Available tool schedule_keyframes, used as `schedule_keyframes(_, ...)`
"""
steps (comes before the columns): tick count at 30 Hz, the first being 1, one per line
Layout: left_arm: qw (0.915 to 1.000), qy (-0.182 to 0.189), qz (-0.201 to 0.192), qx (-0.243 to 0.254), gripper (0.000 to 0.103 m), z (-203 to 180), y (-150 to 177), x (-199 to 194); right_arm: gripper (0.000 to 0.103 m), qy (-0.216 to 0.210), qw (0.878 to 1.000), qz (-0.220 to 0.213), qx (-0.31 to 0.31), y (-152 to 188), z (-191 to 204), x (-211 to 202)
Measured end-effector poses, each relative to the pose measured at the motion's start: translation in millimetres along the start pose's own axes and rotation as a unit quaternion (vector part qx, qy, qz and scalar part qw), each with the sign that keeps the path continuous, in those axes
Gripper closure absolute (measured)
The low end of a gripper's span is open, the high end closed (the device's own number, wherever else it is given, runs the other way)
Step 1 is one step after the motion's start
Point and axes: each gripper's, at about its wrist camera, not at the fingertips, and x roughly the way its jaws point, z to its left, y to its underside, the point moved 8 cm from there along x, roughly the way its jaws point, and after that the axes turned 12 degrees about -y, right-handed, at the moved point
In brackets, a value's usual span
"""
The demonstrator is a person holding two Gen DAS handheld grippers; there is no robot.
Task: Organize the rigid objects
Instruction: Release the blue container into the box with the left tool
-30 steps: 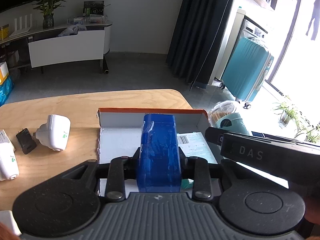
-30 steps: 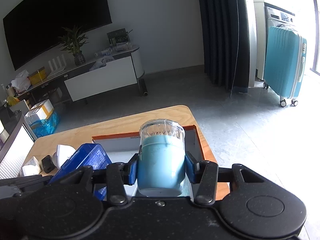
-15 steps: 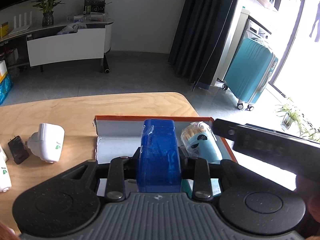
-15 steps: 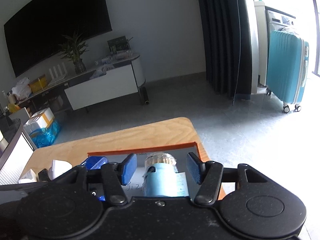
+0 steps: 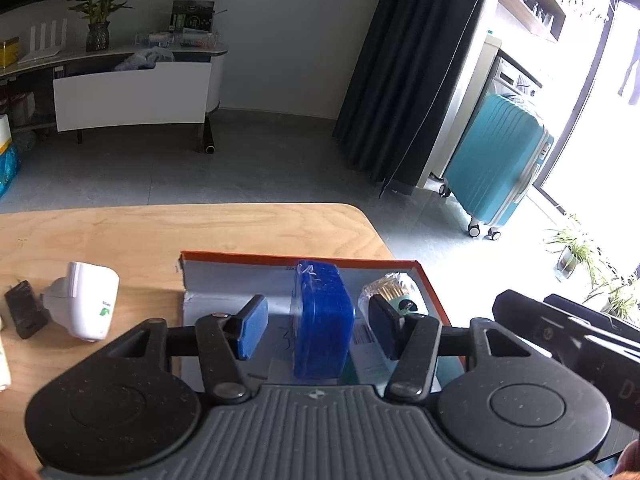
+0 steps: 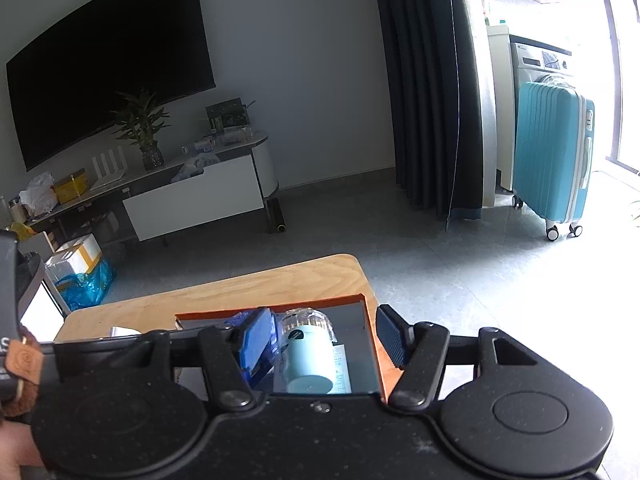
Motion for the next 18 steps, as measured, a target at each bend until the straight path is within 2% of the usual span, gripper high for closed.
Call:
schedule_keyframes(1,1.0000,-0.005,0.001,0.002,0.045,3,1,-3,0.032,-0.001,1.000,0.001,-0.001,0,2,0)
schedule_keyframes(6,0.9994,-0.035,0.007,0.003,0.025,20,6,-19,0.029,-0.006,1.000,0.006,-0.009,5,15,-5)
schedule_keyframes(13,0.9974,-0.071,0.009,0.002,0.012,46,12,-41,0.026,-0.012,0.999,0.017,-0.025,9,38,-10)
schedule_keyframes(18,0.9965,-0.083,0.007,-0.002,0.007,61,19,-55,0.025,-0.024,0.999,0.023,-0.033,16,57,-12)
